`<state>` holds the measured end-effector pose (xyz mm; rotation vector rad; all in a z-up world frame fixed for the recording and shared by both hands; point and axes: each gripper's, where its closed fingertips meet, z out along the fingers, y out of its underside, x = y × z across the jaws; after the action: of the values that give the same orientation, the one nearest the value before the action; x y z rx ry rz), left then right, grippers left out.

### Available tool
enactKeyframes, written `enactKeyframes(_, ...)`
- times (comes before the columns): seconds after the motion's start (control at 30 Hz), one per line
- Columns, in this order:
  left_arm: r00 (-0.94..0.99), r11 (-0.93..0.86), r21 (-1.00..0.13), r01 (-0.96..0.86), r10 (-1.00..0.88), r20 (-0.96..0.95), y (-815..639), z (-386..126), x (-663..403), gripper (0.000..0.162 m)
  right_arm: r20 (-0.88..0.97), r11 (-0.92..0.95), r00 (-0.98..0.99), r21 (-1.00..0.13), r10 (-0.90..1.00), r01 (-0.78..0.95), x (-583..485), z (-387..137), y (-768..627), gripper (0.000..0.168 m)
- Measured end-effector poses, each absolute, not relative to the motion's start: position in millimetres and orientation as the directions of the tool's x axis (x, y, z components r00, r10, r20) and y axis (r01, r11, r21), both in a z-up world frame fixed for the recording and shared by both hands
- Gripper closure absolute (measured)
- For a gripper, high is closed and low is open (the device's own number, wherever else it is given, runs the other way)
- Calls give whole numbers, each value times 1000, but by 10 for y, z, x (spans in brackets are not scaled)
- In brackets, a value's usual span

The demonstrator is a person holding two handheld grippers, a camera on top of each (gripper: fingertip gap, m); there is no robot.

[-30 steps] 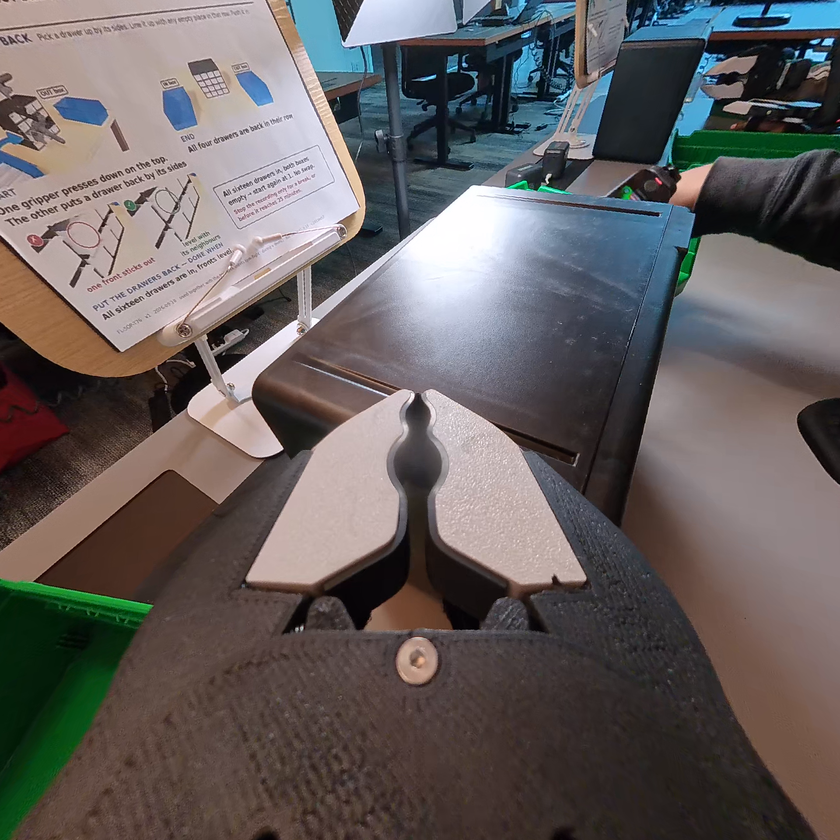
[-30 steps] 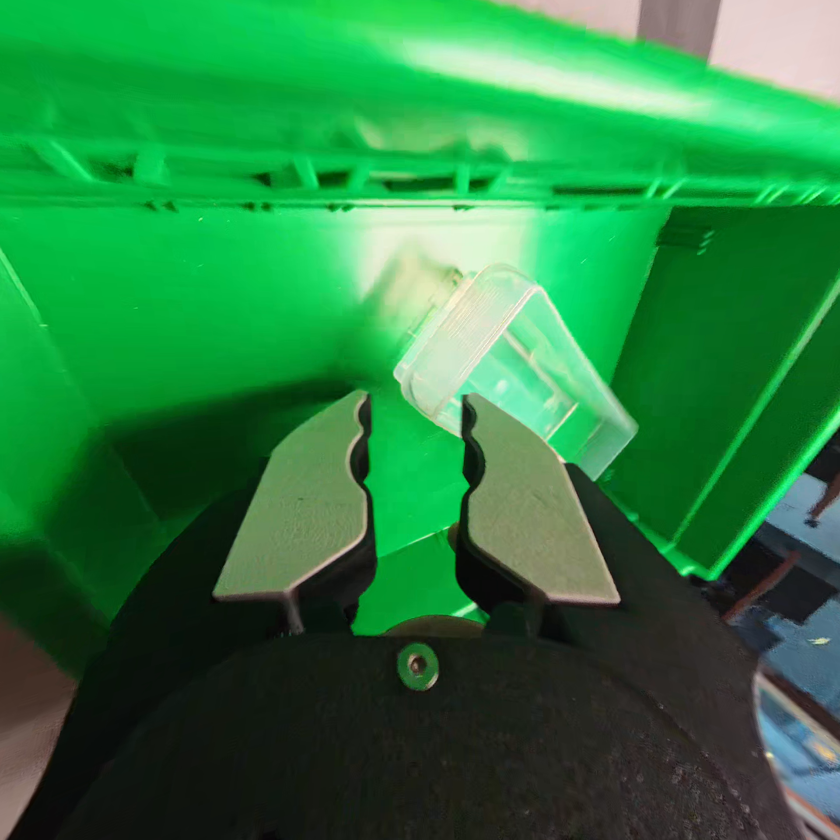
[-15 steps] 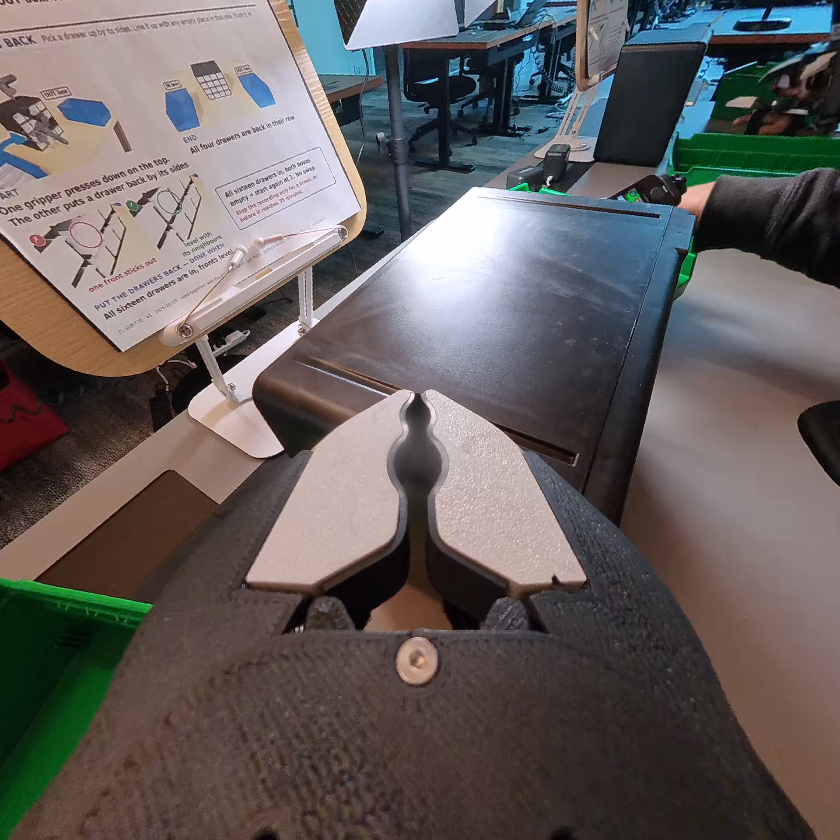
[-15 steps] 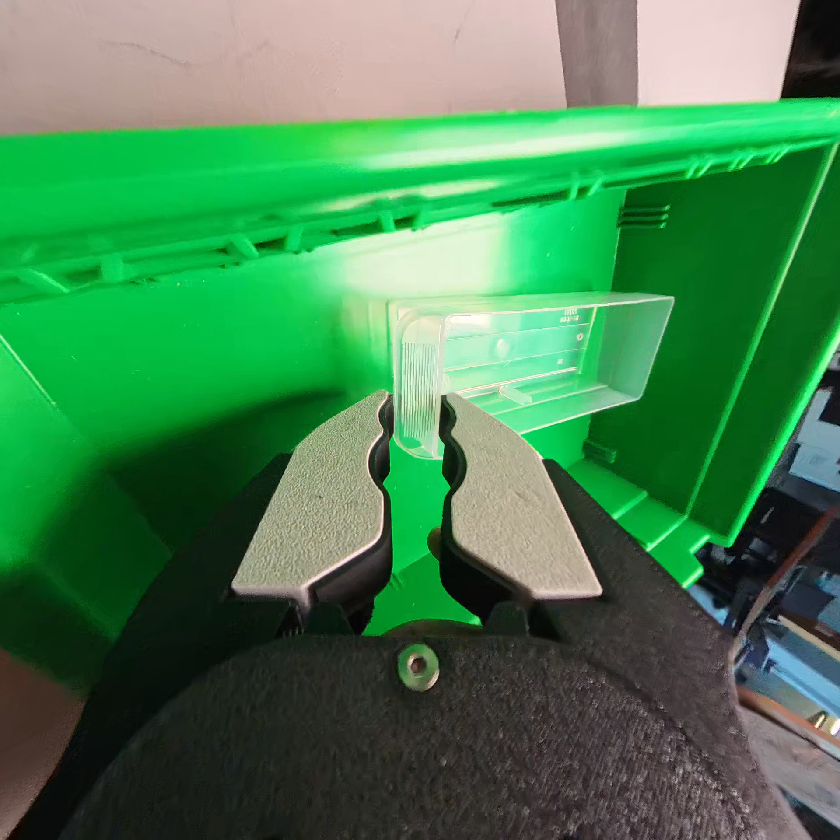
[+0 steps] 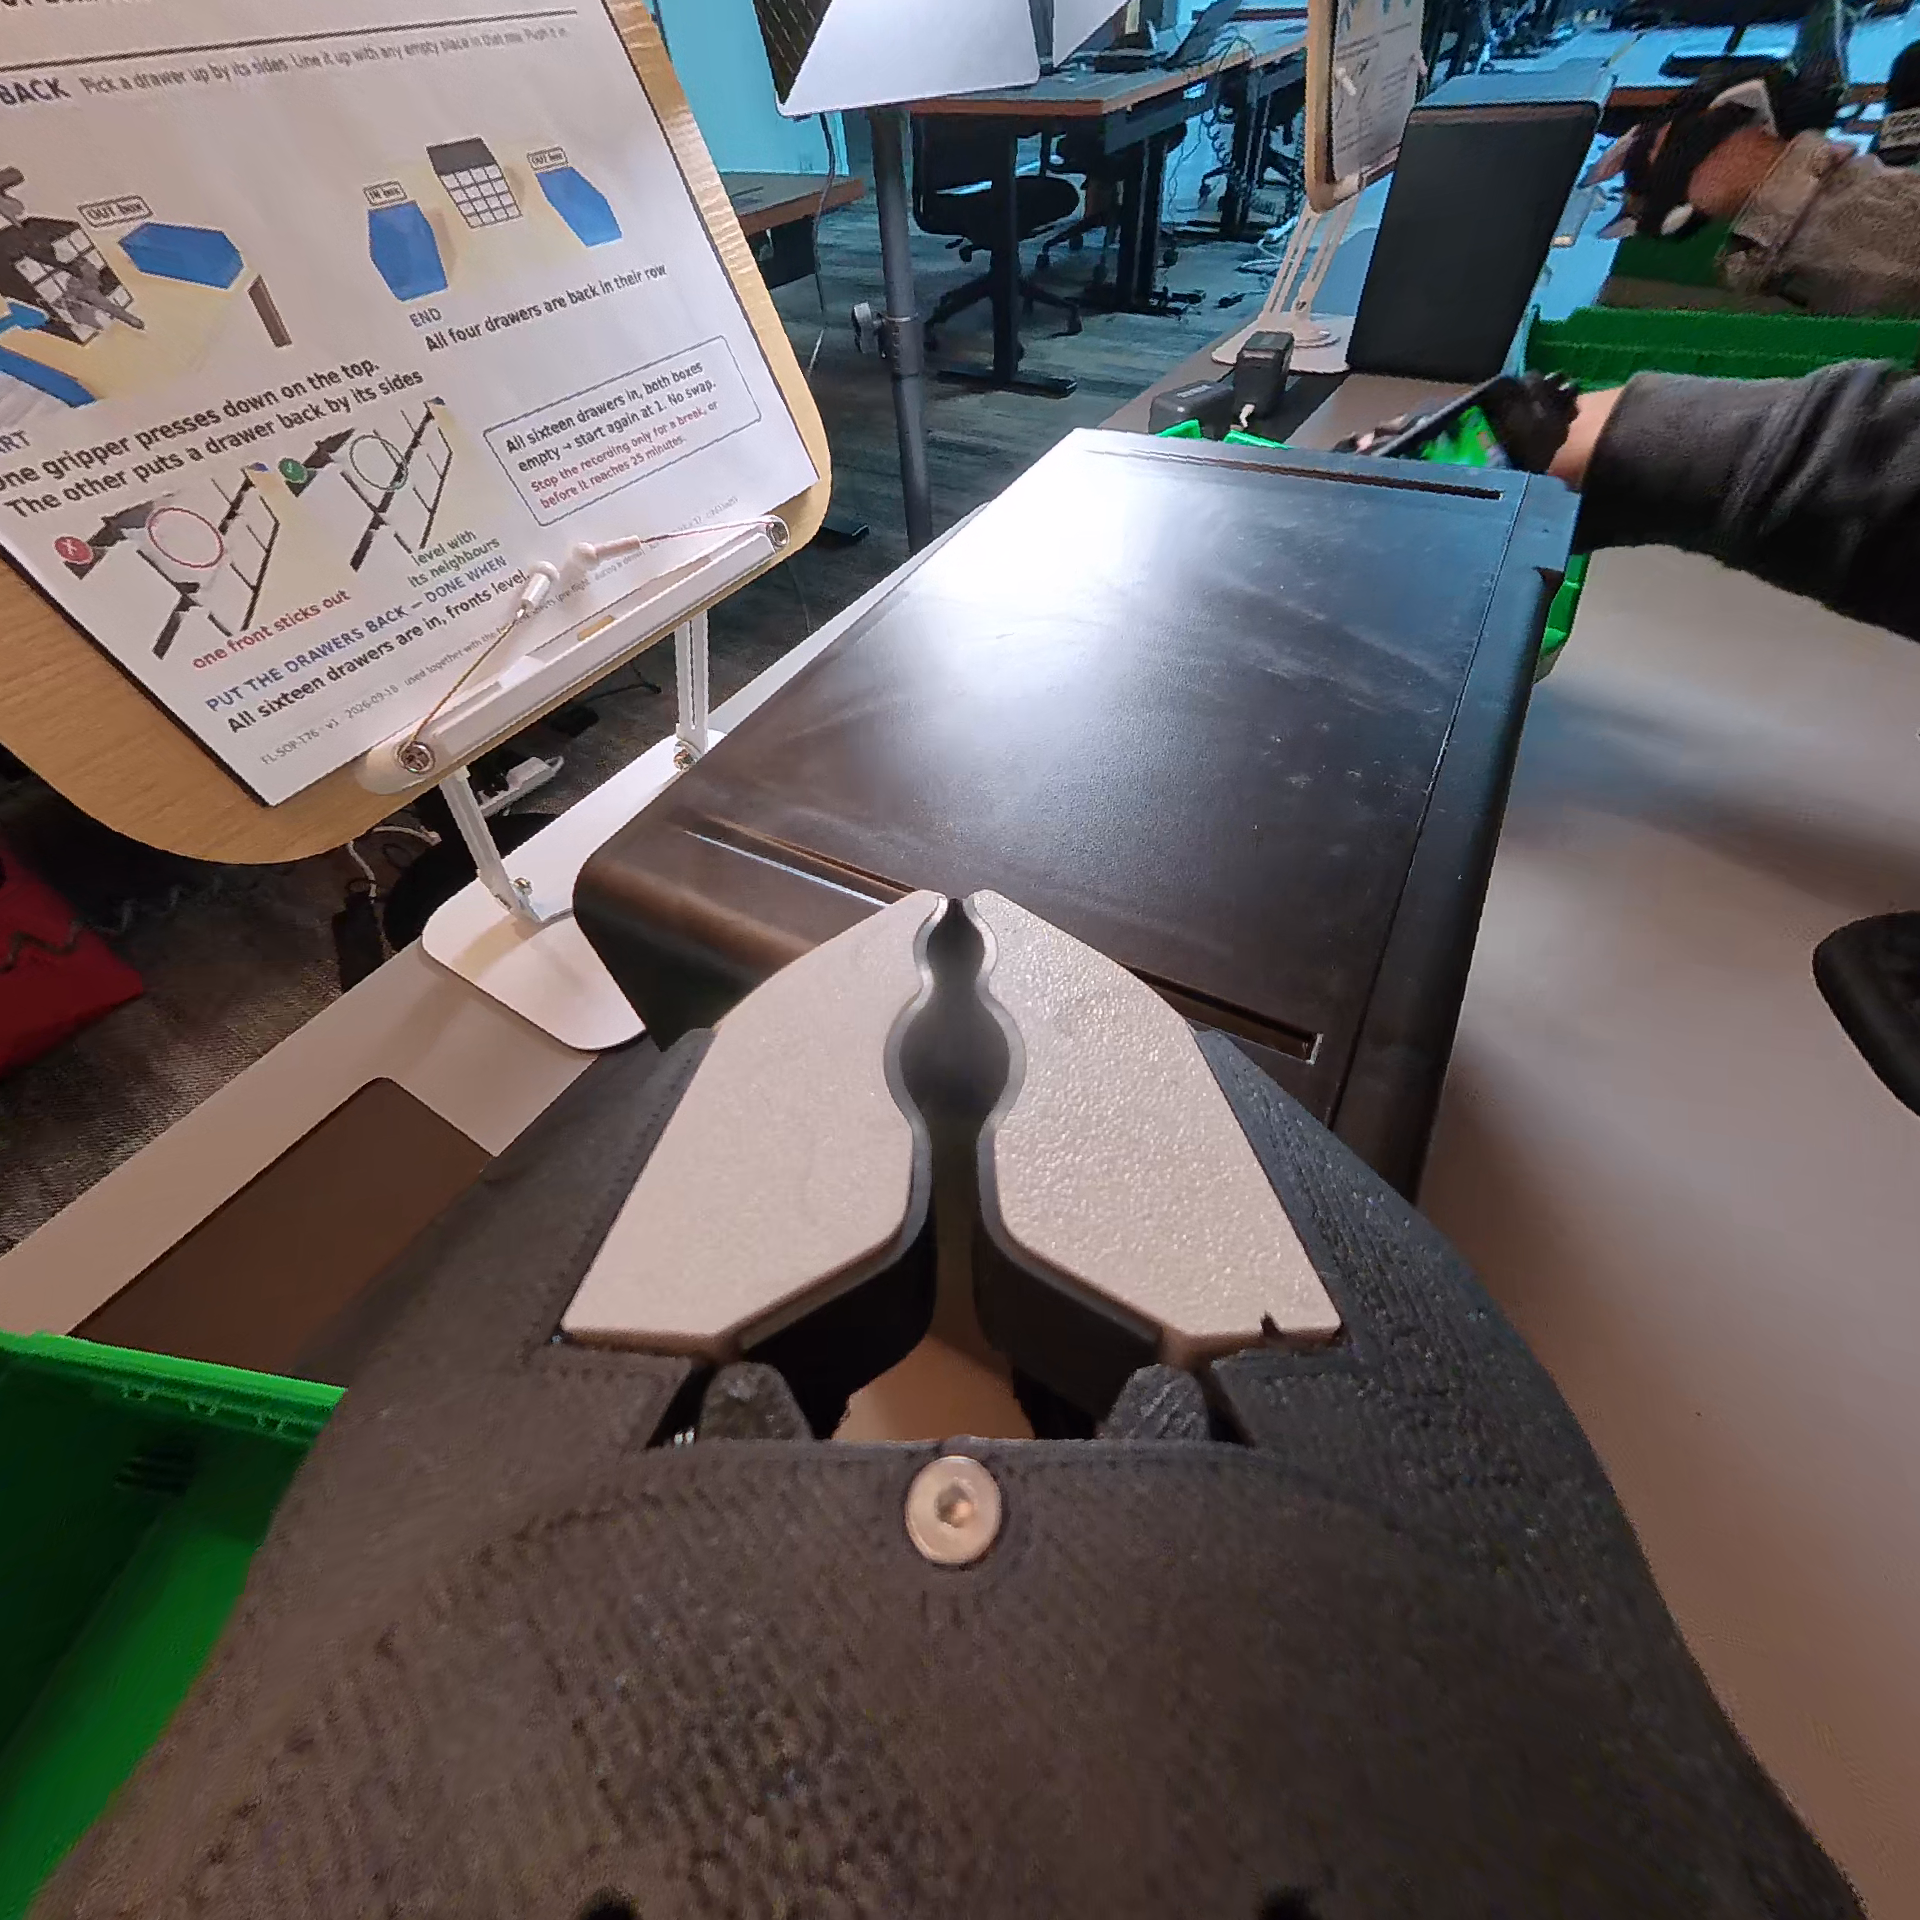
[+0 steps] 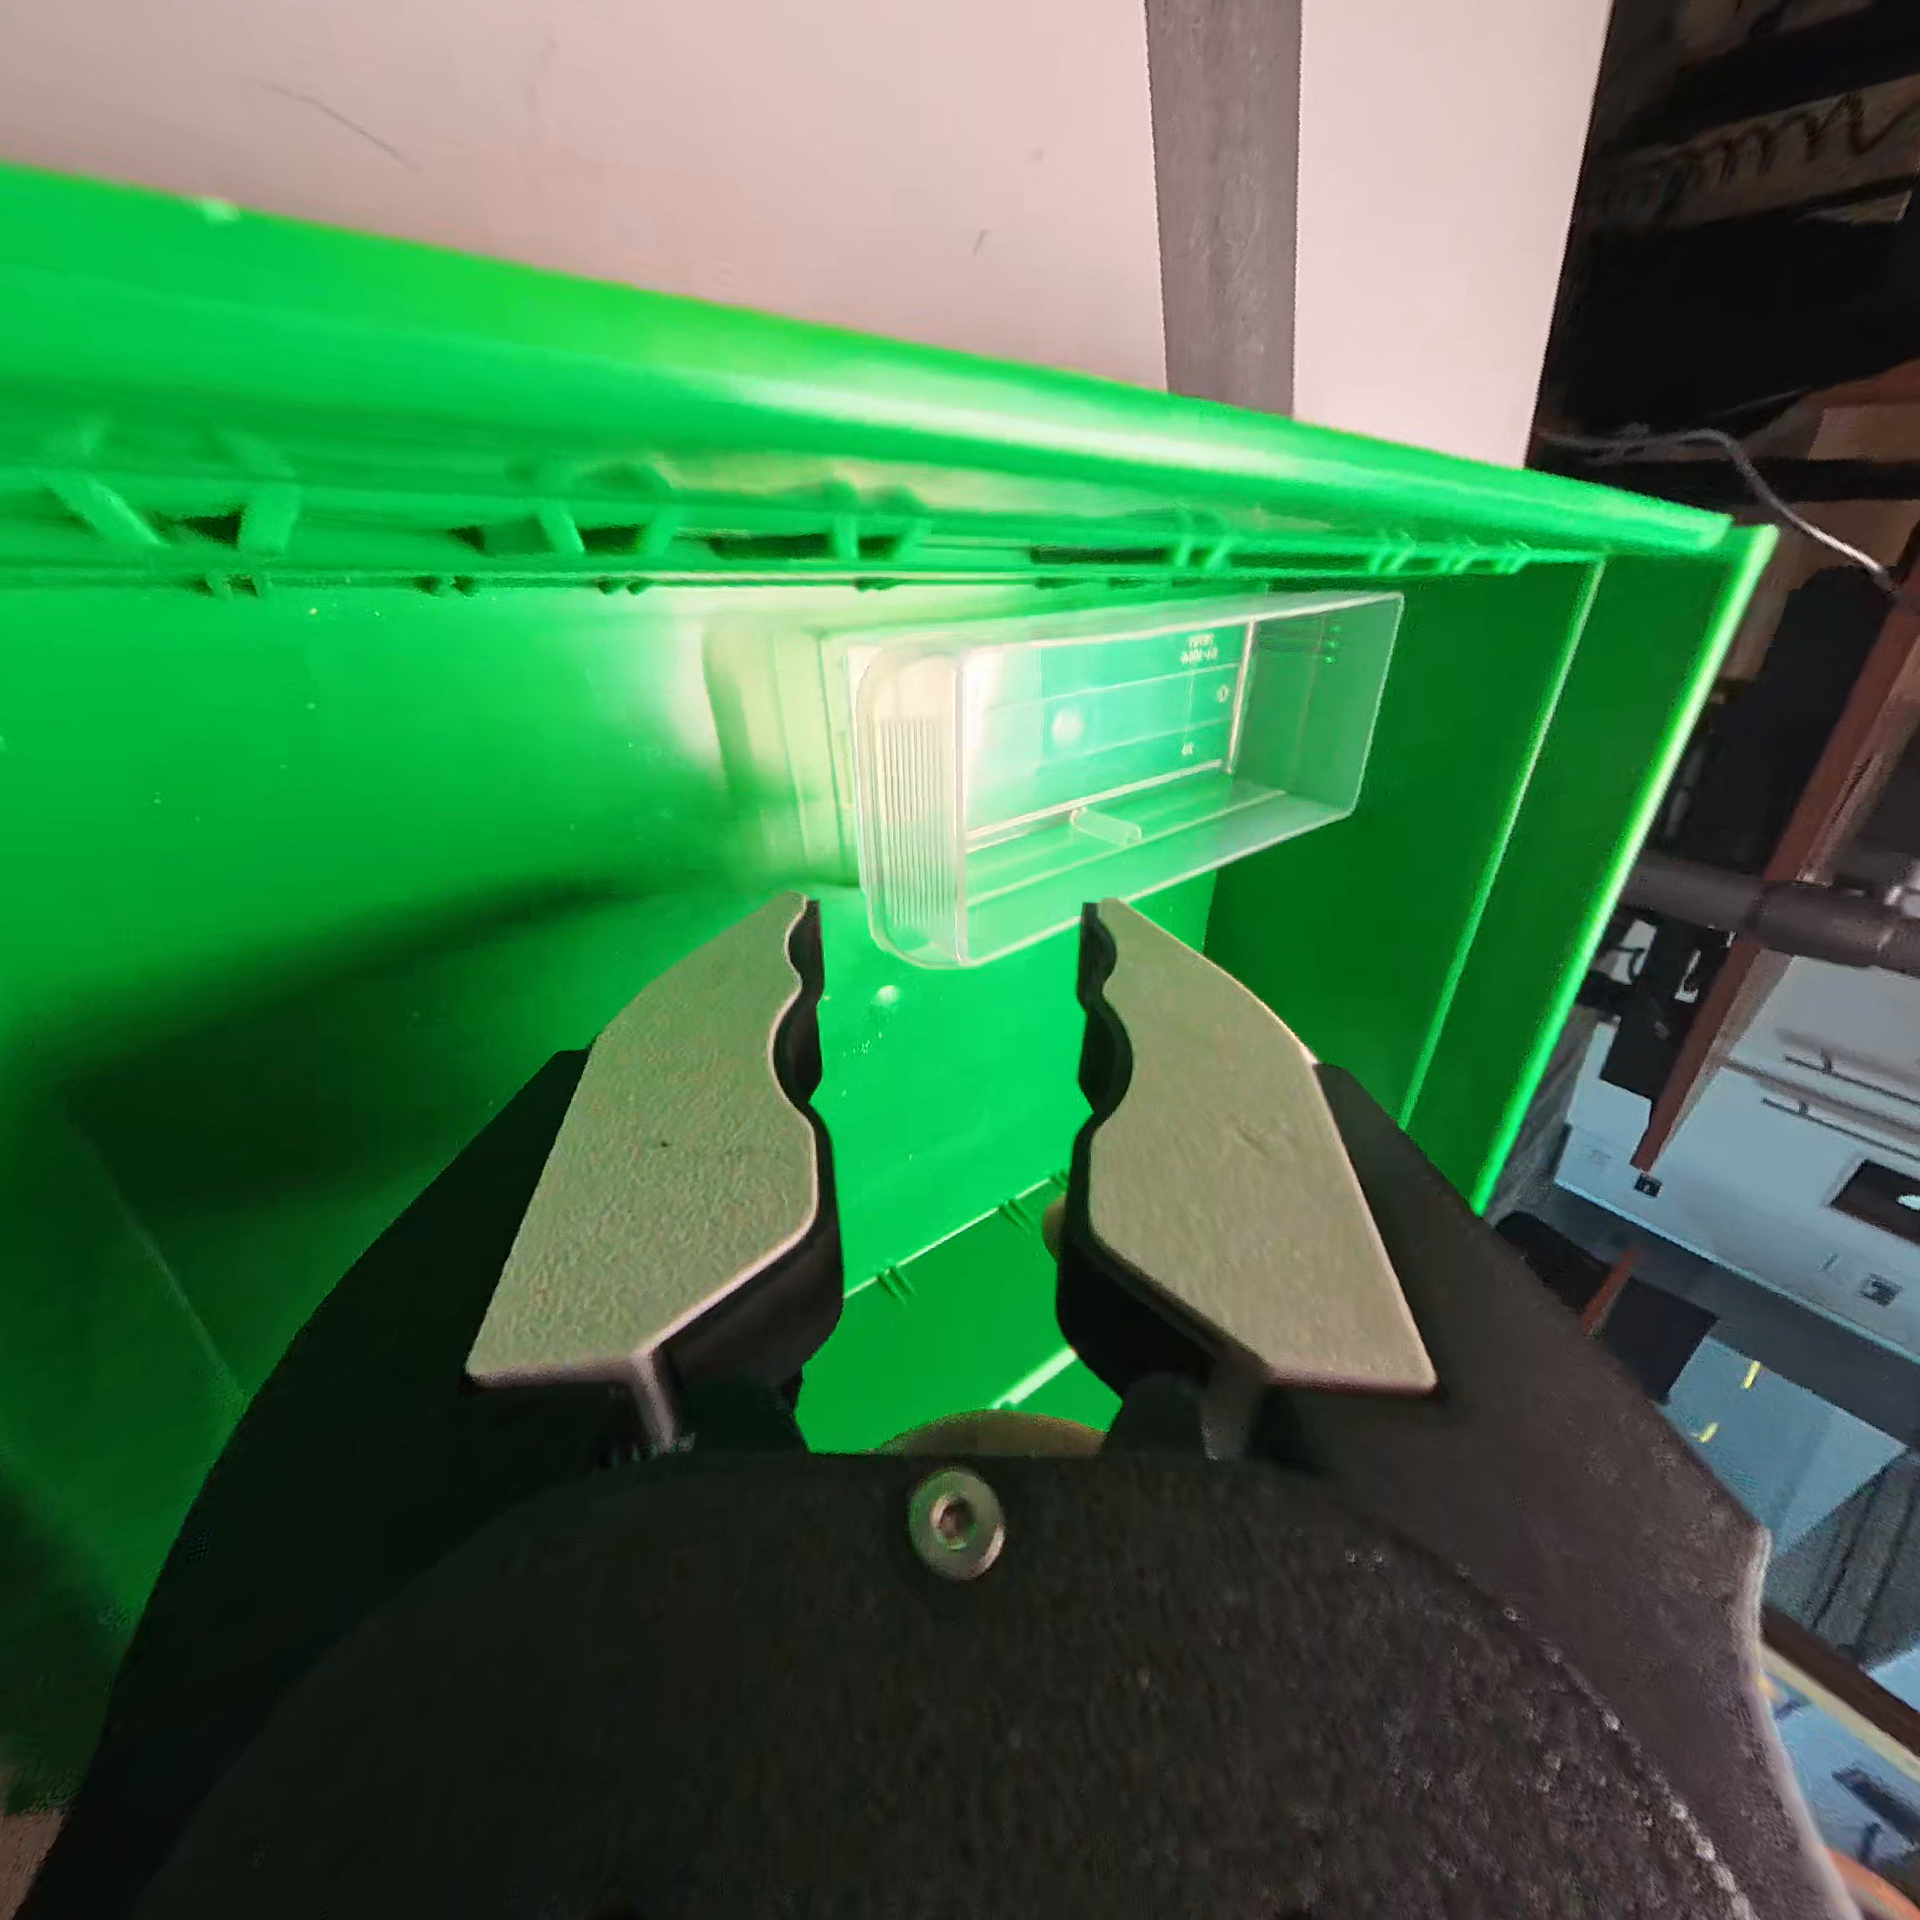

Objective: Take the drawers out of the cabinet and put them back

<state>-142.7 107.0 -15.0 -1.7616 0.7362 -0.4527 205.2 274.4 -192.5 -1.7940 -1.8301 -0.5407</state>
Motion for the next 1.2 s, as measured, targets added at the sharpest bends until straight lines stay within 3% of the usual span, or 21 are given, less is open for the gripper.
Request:
enactKeyframes(0.03, 733, -185, -948, -258, -677, -67, 1070, -151, -1428, 162, 618, 32, 39, -103, 785, 994, 2051, -1858, 2723, 119)
enactKeyframes(0.17, 740, -176, -942, -284, -665, -99, 1073, -152, -1432, 162, 677, 35, 248, -374, 693, 927, 1880, -1289, 2604, 133)
enactKeyframes(0.23, 743, -178, -940, -293, -660, -107, 1074, -152, -1431, 162, 661, 54, 298, -456, 689, 888, 1816, -1110, 2471, 143)
enactKeyframes(0.4, 753, -174, -933, -314, -645, -133, 1069, -152, -1433, 162, 603, -95, 277, -316, 748, 944, 1985, -1509, 2399, 158)
enactKeyframes(0.57, 740, -146, -925, -352, -648, -180, 1068, -149, -1428, 162, 559, -228, 356, -288, 749, 930, 2062, -2011, 2608, 166)
enactKeyframes(0.67, 738, -151, -932, -328, -657, -153, 1069, -148, -1428, 162, 515, -257, 431, -375, 741, 891, 1937, -2025, 2707, 167)
enactKeyframes(0.8, 742, -153, -935, -319, -655, -146, 1070, -149, -1431, 162, 522, -229, 401, -363, 753, 903, 1871, -2036, 2678, 162)
enactKeyframes(1.07, 747, -149, -931, -332, -645, -163, 1071, -150, -1435, 162, 409, -175, 555, -670, 724, 722, 1745, -1318, 2372, 156)
enactKeyframes(1.2, 749, -155, -934, -322, -645, -152, 1071, -151, -1434, 162, 470, -171, 533, -616, 704, 769, 1865, -1229, 2241, 156)
